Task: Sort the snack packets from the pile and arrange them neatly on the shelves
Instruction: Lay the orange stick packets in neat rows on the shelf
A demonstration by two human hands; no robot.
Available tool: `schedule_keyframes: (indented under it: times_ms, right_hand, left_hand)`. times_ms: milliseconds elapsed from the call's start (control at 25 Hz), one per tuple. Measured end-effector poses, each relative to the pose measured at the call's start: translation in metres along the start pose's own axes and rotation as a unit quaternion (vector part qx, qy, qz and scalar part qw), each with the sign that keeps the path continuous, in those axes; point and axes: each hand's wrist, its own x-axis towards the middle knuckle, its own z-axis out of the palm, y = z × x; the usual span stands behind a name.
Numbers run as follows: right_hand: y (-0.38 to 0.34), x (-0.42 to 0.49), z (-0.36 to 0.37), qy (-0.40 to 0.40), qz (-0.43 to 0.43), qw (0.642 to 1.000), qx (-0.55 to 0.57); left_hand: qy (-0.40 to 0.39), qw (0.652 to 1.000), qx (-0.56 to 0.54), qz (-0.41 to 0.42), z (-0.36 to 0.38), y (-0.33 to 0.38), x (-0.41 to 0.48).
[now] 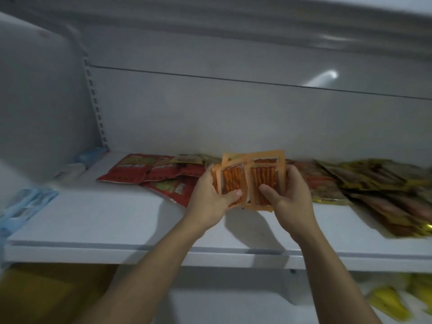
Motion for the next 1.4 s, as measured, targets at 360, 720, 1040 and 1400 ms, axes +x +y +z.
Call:
schedule_keyframes:
  times_ms: [360, 720, 1040, 1400]
  right_hand:
    - [0.057, -0.023, -0.046, -0.027, 0.054, 0.996, -0.061]
    - [0.043, -0.026, -0.090, 0.043, 0.077, 0.996, -0.006]
    - [0.027, -0.074, -0.238, 0.189, 0.063, 0.979, -0.038]
    - [0.024, -0.171, -0.403, 0.352, 0.099, 0.926, -0.098]
  left_hand:
    - [-0.061, 0.992, 0.111, -0.010, 0.069, -0.029, -0.010]
    - [-0.014, 0.998, 0.051, -0.040, 0.096, 0.001, -0.023]
    - [-0.133, 0.990, -0.021, -0.044, 0.223, 0.055, -0.056]
    - [-0.293, 0.954, -0.056, -0.004, 0.399, 0.088, -0.121]
